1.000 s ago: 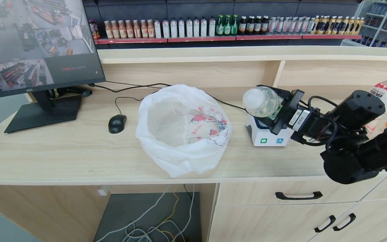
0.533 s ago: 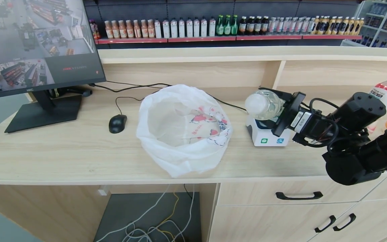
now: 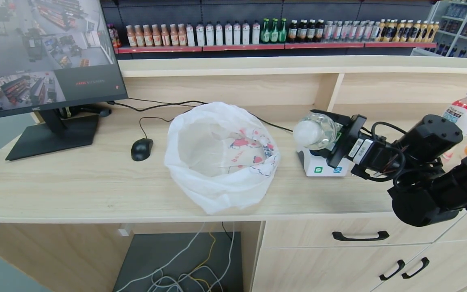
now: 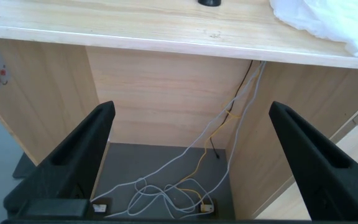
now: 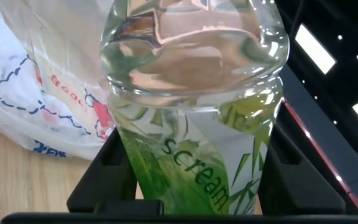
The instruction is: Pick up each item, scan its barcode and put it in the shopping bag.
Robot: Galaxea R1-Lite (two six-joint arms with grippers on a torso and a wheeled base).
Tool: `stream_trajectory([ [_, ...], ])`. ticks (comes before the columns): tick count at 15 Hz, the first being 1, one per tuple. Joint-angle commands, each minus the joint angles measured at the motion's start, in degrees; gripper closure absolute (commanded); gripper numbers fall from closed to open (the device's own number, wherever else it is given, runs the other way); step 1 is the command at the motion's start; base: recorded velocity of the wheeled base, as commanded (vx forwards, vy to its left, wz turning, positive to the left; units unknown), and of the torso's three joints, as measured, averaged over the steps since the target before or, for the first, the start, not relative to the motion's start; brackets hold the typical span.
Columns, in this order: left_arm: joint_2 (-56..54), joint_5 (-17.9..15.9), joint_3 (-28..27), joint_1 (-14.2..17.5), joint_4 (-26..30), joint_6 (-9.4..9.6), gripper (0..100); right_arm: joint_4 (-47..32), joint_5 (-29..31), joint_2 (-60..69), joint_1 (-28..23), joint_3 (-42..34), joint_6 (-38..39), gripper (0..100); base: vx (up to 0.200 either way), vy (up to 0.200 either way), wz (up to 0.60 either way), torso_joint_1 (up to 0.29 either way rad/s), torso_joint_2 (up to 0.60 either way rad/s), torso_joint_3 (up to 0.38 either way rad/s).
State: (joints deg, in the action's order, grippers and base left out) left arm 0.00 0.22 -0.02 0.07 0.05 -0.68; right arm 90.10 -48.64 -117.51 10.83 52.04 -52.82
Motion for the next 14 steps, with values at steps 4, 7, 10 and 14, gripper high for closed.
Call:
stream_trajectory([
  [4,0.0,0.04,0.02,0.01,-0.05,-0.02,0,-0.1,0.3,-0.27,0.25,-0.19,0.53,100,0.0,0.0,0.0,0.0,0.0,0.0],
  [7,0.0,0.04,0.02,0.01,-0.05,-0.02,0,-0.1,0.48,-0.36,0.42,-0.1,1.23,100,0.0,0.0,0.0,0.0,0.0,0.0],
  [10,0.0,0.04,-0.06,0.01,-0.05,-0.02,0,-0.1,2.41,0.96,1.57,0.25,3.69,100,0.0,0.0,0.0,0.0,0.0,0.0],
  [14,0.0,0.04,0.02,0.01,0.04,-0.02,0,-0.1,10.41,2.19,4.2,2.71,10.19,100,0.0,0.0,0.0,0.0,0.0,0.0],
])
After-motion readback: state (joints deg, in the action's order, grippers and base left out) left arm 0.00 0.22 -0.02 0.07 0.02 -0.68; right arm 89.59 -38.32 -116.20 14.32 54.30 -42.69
